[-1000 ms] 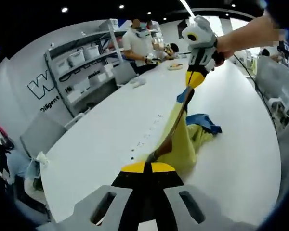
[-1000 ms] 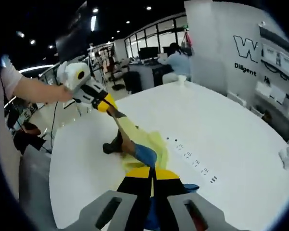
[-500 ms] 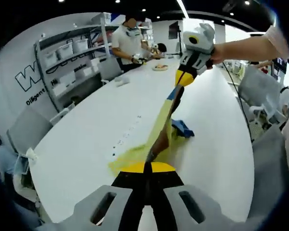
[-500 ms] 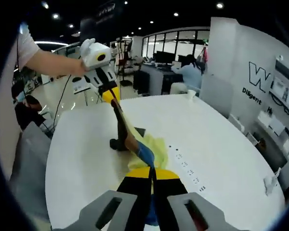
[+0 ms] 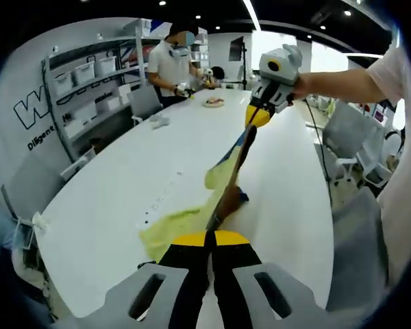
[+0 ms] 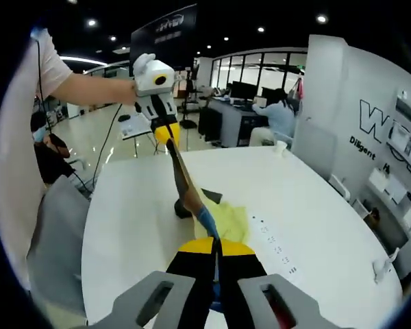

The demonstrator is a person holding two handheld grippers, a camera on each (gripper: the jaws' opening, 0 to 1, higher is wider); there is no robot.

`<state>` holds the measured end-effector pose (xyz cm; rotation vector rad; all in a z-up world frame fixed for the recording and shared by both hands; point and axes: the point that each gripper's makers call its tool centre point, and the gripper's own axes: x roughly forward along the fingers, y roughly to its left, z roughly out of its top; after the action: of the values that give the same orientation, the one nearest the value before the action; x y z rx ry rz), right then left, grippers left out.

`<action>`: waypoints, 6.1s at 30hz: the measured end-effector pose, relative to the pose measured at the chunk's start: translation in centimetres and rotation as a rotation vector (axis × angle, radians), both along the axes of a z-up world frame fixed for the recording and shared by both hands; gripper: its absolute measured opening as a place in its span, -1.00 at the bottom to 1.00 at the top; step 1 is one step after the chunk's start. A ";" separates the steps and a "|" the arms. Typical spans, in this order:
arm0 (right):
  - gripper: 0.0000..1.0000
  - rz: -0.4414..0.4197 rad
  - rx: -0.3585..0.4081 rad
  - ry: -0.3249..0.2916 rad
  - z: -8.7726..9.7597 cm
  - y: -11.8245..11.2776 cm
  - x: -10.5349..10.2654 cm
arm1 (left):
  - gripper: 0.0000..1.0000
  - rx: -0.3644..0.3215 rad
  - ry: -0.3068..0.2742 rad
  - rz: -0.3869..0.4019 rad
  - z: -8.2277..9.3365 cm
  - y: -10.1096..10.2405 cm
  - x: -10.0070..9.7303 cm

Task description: Fold the garment on the visible template until the final outline fits inside the template.

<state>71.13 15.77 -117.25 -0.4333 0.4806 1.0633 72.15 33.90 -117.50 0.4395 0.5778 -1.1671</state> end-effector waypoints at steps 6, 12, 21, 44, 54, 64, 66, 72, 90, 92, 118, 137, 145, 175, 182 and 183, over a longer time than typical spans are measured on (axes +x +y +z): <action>-1.00 0.024 0.023 -0.016 2.0 0.2 -2.8 | -0.89 -0.019 0.008 -0.013 2.2 0.3 -2.6; -1.00 0.035 0.041 -0.046 4.1 0.2 -5.5 | -0.89 -0.030 0.011 -0.032 4.2 0.3 -5.6; -1.00 0.067 0.086 -0.030 6.1 0.0 -10.4 | -0.89 -0.063 0.063 -0.073 6.4 0.0 -10.1; -1.00 0.107 0.199 0.219 2.9 0.3 -13.5 | -0.89 -0.144 0.331 -0.062 2.9 -0.2 -12.9; -1.00 0.042 0.200 0.302 -2.1 -0.2 -7.9 | -0.89 -0.107 0.379 -0.013 -2.5 -0.7 -7.1; -1.00 -0.023 0.184 0.363 -7.6 -0.5 -1.5 | -0.89 -0.050 0.385 0.049 -8.6 -1.0 -0.4; -1.00 -0.051 0.181 0.374 -8.8 -0.6 0.1 | -0.88 -0.039 0.373 0.064 -9.9 -1.0 1.0; -1.00 -0.126 0.163 0.415 -13.1 -1.0 4.1 | -0.88 -0.001 0.353 0.110 -13.7 -1.2 4.7; -1.00 -0.297 0.038 0.426 -22.1 -0.6 10.2 | -0.86 0.130 0.330 0.290 -22.5 -0.7 10.4; -1.00 -0.311 0.017 0.424 -22.7 -0.6 10.3 | -0.85 0.136 0.333 0.307 -22.8 -0.5 10.6; -0.66 -0.444 0.038 0.308 -20.4 -3.4 -0.5 | -0.59 0.053 0.226 0.475 -19.5 6.7 -1.9; -0.51 -0.466 -0.062 0.180 -22.4 -2.0 -13.2 | -0.19 0.146 0.196 0.470 -23.6 5.3 -15.6; -0.56 -0.483 -0.118 0.168 -24.1 -1.5 -14.5 | -0.20 0.208 0.180 0.446 -25.3 4.9 -16.7; -0.73 -0.490 -0.145 0.136 -25.7 -1.2 -15.2 | -0.86 0.064 0.170 0.551 -23.4 6.2 -15.2; -0.85 -0.476 -0.240 0.120 -27.2 -1.9 -15.0 | -0.86 -0.041 0.194 0.665 -21.5 8.5 -13.1; -0.91 -0.482 -0.241 0.115 -27.1 -2.1 -14.9 | -0.86 -0.049 0.197 0.678 -21.3 8.9 -12.9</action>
<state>56.22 13.68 -144.37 -0.4402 0.7763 0.5675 59.30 42.83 -138.84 0.0650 0.7892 -0.5717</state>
